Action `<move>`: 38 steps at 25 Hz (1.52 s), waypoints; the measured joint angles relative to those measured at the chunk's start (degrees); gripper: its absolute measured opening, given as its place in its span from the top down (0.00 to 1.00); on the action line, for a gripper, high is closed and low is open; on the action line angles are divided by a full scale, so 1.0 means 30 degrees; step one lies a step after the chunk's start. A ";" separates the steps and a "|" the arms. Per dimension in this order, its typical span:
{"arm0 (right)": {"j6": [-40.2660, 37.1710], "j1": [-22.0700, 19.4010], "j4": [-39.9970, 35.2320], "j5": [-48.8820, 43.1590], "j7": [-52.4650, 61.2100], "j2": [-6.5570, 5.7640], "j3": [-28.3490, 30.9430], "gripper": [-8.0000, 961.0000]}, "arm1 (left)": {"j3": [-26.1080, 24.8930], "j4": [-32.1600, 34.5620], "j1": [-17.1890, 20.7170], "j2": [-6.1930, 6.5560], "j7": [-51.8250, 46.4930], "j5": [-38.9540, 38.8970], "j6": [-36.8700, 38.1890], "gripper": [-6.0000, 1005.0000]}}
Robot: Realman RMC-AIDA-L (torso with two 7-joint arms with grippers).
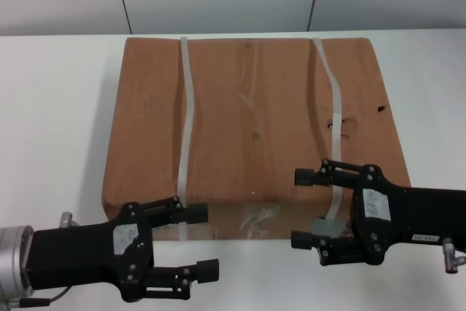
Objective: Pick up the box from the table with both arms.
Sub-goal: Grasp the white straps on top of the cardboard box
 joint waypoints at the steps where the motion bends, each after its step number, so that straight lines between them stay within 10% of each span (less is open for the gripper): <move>1: -0.0019 -0.0033 0.0000 0.0192 -0.0001 0.0007 -0.0028 0.09 | 0.0000 0.0000 0.0000 0.0000 0.0000 0.0000 0.0000 0.14; 19: 0.0631 -0.0216 0.0635 0.1442 0.0582 -0.0034 0.0855 0.09 | -0.0740 -0.0027 -0.0481 -0.0415 -0.1968 -0.0006 -0.1244 0.14; 26: 0.4474 -0.0240 0.1952 0.2261 0.5594 -0.0101 0.4279 0.10 | -0.4529 -0.0539 -0.0535 -0.0680 -0.7169 -0.0471 -0.3752 0.14; 38: 0.8434 0.0908 0.4397 0.2756 1.3268 -0.0194 0.4824 0.10 | -0.6144 -0.4130 -0.2657 0.0352 -1.2942 0.0540 -0.6958 0.14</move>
